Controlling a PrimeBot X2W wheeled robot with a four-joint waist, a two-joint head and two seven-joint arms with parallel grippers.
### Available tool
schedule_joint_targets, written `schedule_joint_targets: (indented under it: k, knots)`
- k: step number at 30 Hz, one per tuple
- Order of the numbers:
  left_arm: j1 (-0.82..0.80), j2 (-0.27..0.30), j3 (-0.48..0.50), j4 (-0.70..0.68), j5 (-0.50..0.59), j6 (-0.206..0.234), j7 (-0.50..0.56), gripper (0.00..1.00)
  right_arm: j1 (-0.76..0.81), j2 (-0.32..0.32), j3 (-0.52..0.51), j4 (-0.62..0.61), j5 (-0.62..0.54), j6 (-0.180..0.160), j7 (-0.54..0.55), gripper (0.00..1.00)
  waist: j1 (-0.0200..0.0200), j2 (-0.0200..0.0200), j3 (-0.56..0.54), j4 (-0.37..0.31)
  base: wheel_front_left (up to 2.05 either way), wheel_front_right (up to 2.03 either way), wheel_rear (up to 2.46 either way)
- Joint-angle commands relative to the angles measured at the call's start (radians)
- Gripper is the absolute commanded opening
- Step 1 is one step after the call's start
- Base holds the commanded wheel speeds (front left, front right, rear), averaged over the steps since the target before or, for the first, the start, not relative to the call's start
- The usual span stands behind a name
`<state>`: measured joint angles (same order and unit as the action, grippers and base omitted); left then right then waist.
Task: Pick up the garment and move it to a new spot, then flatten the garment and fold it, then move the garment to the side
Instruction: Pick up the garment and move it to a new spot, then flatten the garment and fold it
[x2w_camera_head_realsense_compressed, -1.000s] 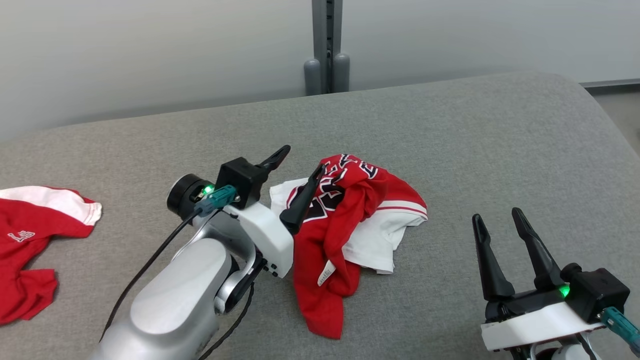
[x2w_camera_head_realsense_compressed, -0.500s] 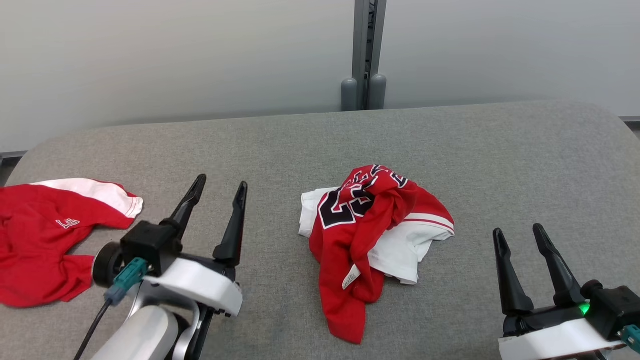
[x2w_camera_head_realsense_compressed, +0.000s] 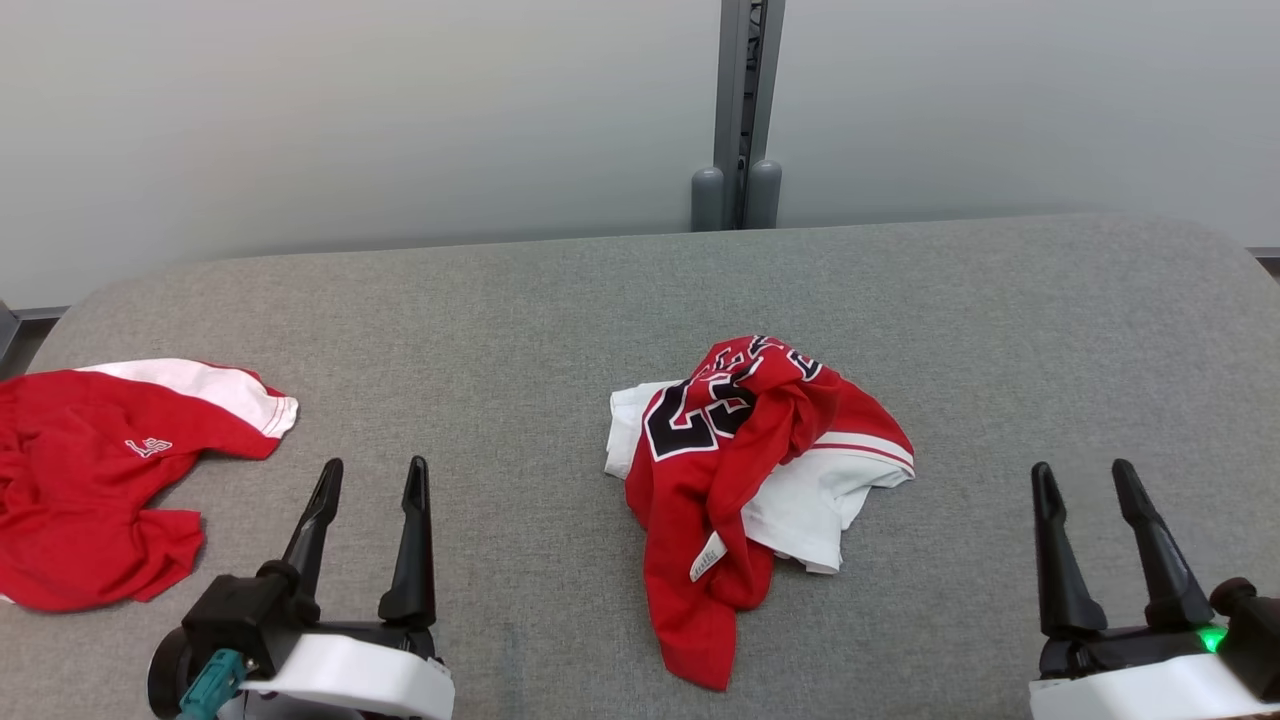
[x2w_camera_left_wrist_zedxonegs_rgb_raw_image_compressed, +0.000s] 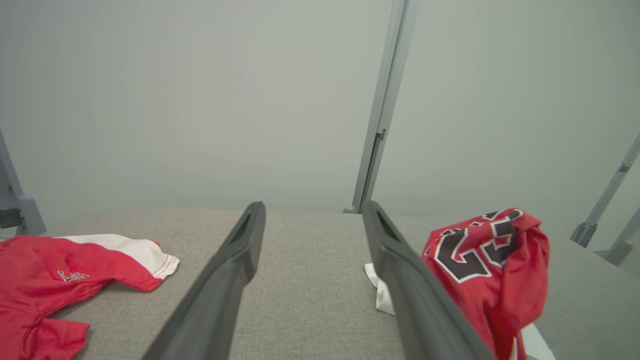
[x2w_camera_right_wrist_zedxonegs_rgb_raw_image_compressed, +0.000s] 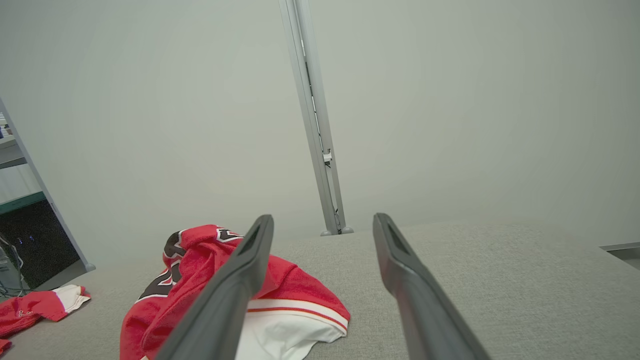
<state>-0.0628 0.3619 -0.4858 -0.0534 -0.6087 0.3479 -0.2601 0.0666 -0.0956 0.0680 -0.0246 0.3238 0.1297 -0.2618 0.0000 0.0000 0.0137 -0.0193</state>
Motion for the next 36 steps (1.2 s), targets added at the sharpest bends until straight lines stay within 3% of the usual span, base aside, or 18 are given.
schedule_joint_targets:
  k: [1,10,25,31,36]
  knots:
    - [0.009,-0.003,0.011,0.002,0.006,-0.003,-0.006,1.0,0.004,-0.002,-0.007,-0.007,0.002,0.002,-0.005,1.0,0.0,0.0,0.0,-0.001,0.0,0.0,0.0]
    - [0.041,-0.074,0.067,0.031,0.065,-0.073,-0.006,1.0,-0.01,-0.005,-0.032,-0.003,-0.011,0.002,-0.005,1.0,0.0,0.0,0.001,-0.003,0.0,0.0,0.0]
    - [0.02,-0.114,0.082,0.084,0.098,-0.147,-0.001,1.0,-0.024,-0.021,-0.007,0.011,-0.007,0.002,-0.005,1.0,0.0,0.0,0.012,-0.006,0.0,0.0,0.0]
    - [0.007,-0.108,0.015,0.134,0.06,-0.212,0.114,1.0,-0.03,-0.03,-0.009,0.007,-0.003,0.002,-0.005,1.0,0.0,0.0,0.017,-0.012,0.0,0.0,0.0]
    - [-0.024,-0.11,-0.083,0.185,0.03,-0.282,0.291,1.0,-0.038,-0.03,-0.018,0.0,-0.002,0.002,-0.005,1.0,0.0,0.0,0.041,-0.025,0.0,0.0,0.0]
